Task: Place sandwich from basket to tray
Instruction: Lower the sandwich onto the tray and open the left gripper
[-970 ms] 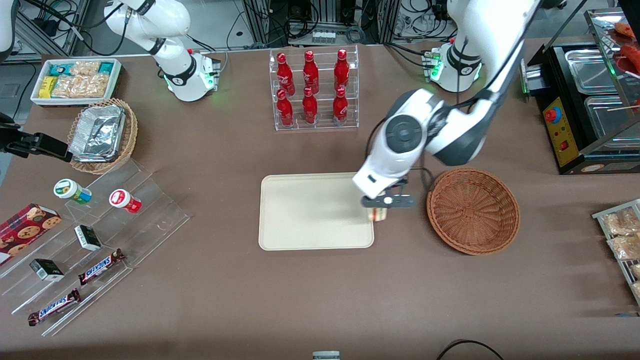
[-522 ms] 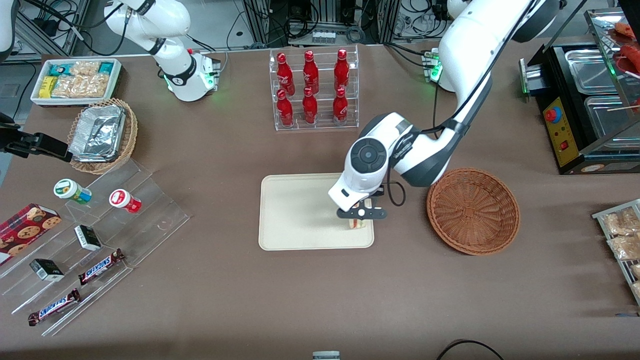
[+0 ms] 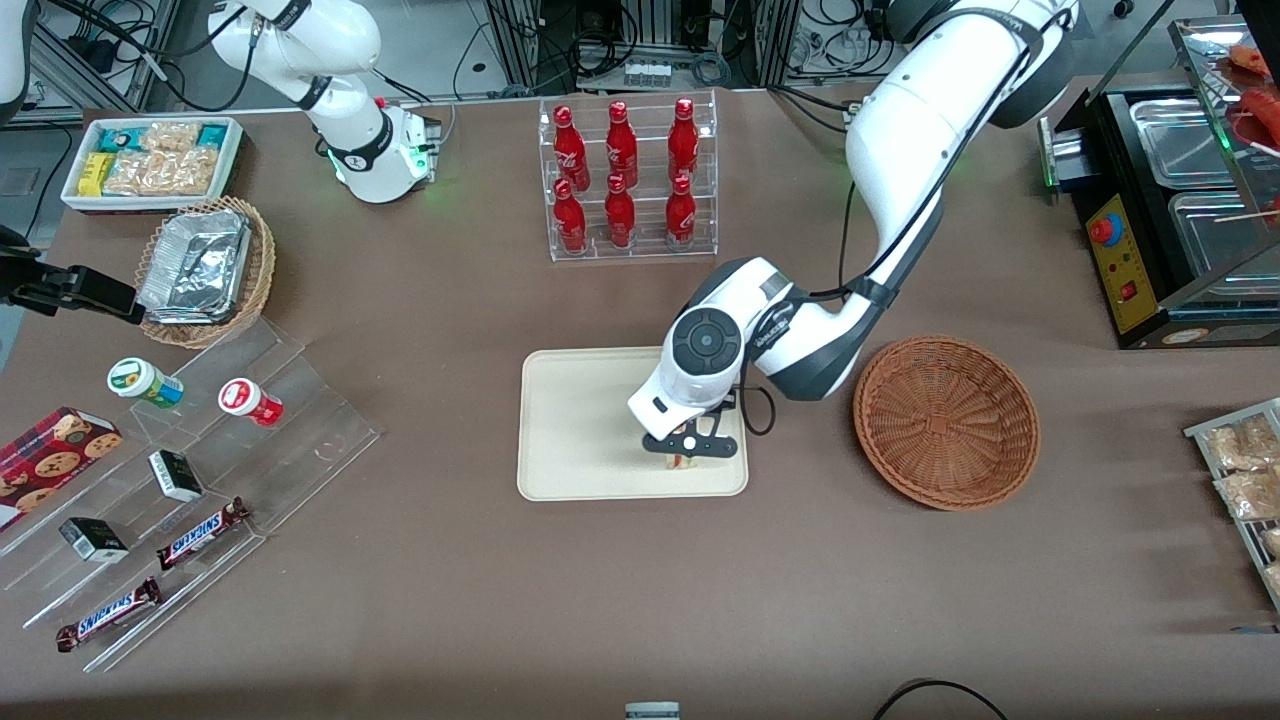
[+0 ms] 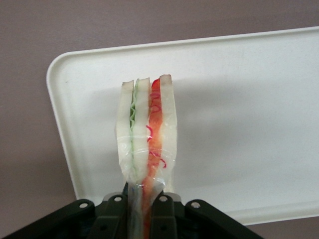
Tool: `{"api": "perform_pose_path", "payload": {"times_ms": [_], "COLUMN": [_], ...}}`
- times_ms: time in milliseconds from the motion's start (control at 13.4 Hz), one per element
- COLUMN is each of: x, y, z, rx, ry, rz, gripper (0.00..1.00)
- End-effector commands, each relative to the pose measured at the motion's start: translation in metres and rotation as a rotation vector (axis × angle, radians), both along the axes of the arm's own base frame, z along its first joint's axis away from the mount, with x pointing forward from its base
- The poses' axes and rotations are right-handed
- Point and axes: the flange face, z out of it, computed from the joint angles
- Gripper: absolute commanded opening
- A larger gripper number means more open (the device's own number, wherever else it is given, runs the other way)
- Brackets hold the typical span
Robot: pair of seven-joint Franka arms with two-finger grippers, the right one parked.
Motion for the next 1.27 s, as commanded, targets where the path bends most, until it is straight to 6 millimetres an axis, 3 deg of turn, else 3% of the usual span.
{"api": "perform_pose_path", "payload": {"times_ms": [0, 522, 746, 821, 1194], "x": [-0.002, -0.007, -0.006, -0.007, -0.003], "y": [-0.016, -0.016, -0.016, -0.016, -0.016], "z": [-0.013, -0.032, -0.033, -0.032, -0.02], "rx": [0.008, 0.053, 0.055, 0.053, 0.047], "ry": [-0.02, -0.03, -0.029, -0.03, -0.043], "rz": [-0.025, -0.036, -0.035, -0.035, -0.008], "gripper": [0.0, 0.0, 0.88, 1.0, 1.0]}}
